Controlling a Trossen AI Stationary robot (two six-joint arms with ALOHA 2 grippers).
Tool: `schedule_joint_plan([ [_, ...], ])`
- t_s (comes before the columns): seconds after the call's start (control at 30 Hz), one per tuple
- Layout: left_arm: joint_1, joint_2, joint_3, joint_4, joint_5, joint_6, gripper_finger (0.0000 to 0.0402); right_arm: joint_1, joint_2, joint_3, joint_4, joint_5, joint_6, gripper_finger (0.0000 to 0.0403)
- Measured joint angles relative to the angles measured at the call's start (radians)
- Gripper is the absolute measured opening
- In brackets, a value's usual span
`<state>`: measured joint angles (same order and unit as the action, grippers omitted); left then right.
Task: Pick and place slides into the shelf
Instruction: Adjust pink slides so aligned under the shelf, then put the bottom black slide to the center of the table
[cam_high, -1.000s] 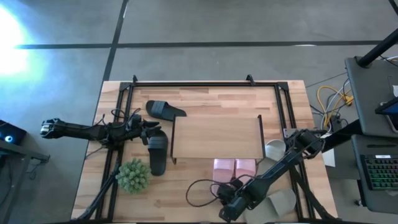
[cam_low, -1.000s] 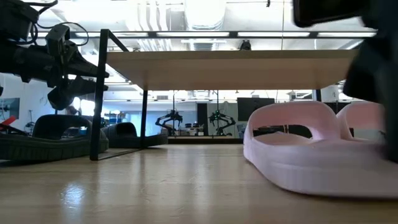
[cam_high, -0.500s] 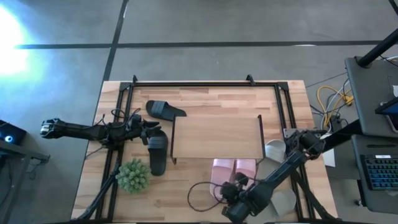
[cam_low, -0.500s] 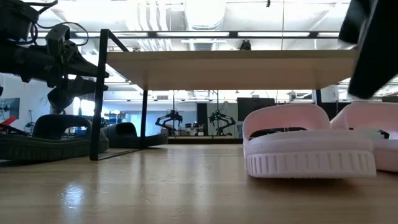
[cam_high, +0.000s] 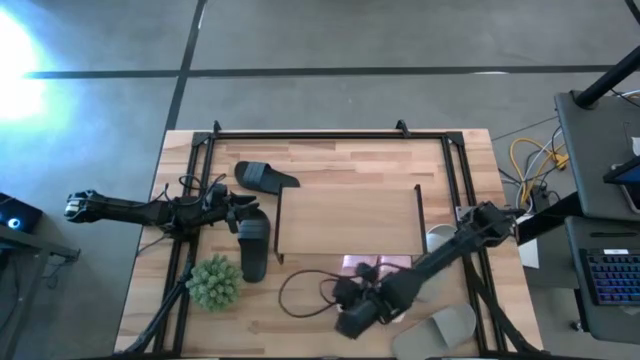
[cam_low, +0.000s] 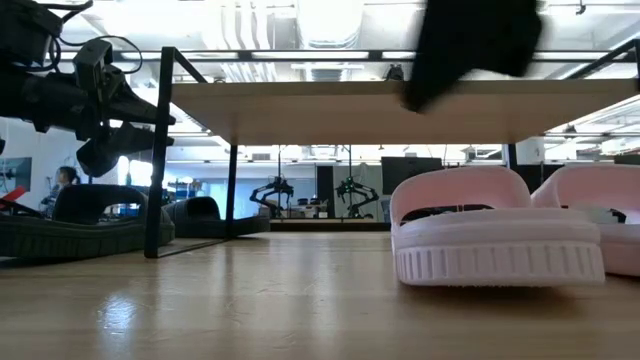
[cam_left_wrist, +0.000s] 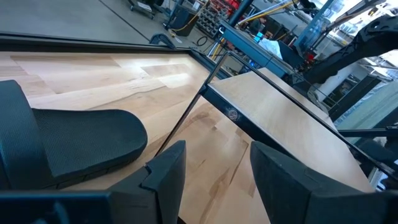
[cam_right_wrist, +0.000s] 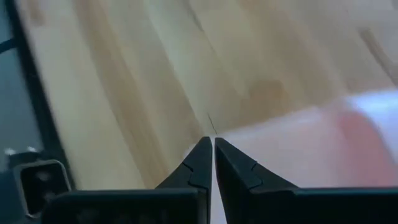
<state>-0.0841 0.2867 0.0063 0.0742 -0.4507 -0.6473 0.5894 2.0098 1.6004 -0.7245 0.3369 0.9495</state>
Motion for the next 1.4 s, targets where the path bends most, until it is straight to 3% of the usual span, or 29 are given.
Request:
schedule_joint_plan([
  [0.2, 0.000, 0.000, 0.000, 0.000, 0.000, 0.000, 0.0166, -0.076, 0.003, -0.001, 0.016, -0.048, -0.183, 0.0013],
  [0.47, 0.000, 0.000, 0.000, 0.000, 0.000, 0.000, 0.0166, -0.129, 0.015, 0.001, 0.023, -0.134, -0.260, 0.0013],
  [0.9, 0.000, 0.000, 0.000, 0.000, 0.000, 0.000, 0.0166, -0.051, 0.042, -0.002, 0.018, -0.158, -0.251, 0.0013],
  [1.2, 0.000, 0.000, 0.000, 0.000, 0.000, 0.000, 0.0166, 0.053, 0.022, 0.023, -0.032, 0.113, -0.126, 0.0013],
  [1.4, 0.000, 0.000, 0.000, 0.000, 0.000, 0.000, 0.0166, 0.052, 0.020, 0.073, -0.185, 0.138, -0.115, 0.0013],
])
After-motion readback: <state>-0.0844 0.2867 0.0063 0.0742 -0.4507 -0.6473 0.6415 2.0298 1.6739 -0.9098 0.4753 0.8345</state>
